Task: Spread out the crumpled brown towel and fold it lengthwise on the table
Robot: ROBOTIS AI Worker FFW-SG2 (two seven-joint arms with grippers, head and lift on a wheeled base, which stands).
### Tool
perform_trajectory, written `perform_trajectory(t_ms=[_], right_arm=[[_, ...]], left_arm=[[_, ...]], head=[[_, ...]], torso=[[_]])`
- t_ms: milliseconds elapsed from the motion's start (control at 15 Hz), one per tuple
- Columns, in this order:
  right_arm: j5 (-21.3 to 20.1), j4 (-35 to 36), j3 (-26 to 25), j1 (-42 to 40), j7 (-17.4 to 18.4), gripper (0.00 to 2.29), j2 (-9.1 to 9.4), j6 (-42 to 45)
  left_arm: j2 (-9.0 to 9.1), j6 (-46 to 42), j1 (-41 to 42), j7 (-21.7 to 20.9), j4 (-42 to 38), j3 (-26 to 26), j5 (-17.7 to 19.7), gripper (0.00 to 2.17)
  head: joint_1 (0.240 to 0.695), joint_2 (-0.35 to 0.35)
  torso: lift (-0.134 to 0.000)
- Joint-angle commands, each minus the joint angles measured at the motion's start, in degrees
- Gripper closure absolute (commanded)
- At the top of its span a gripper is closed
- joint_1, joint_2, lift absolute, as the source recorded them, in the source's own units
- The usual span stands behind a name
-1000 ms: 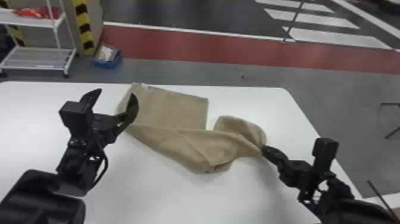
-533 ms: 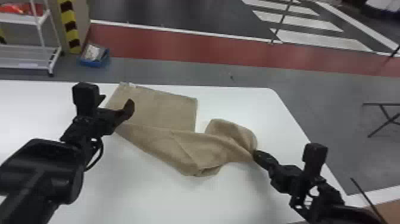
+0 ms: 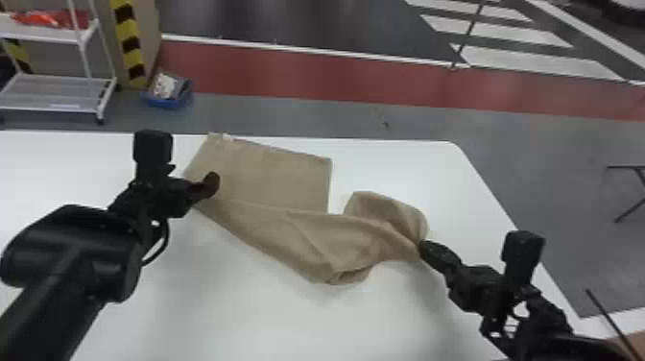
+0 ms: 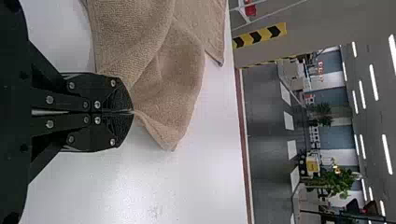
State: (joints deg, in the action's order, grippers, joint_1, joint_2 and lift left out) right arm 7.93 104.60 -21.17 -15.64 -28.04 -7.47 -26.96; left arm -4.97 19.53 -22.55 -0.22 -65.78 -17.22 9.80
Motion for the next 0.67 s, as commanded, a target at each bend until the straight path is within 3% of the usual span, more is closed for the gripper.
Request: perform_trajectory(t_ms=[0, 133, 533, 600], right_arm=[[0.07, -0.01, -0.01, 0.0, 0.0, 2.04, -0.08, 0.46], [0.25, -0.01, -0.01, 0.0, -0.18, 2.04, -0.08, 0.46], [0.33, 0.17, -0.01, 0.09, -0.44, 2.04, -0.08, 0.81], [0.51, 0.17, -0.1, 0.0, -0.44, 2.04, -0.08, 1.16]], left_arm=[[0.04, 3.99, -0.83, 0.05, 0.04, -0.01, -0.48, 0.28], [-0.04, 4.69, -0.92, 0.05, 0.04, -0.01, -0.66, 0.41], [-0.04, 9.44, -1.27, -0.04, -0.05, 0.17, -1.01, 0.42], [-0.04, 9.96, -1.27, -0.04, -0.05, 0.26, -1.01, 0.56]], head=[[0.695, -0.226], [0.695, -0.223], [0.695, -0.217], [0.695, -0.216]], torso=[[-0.124], [-0.124], [-0.124], [-0.124]])
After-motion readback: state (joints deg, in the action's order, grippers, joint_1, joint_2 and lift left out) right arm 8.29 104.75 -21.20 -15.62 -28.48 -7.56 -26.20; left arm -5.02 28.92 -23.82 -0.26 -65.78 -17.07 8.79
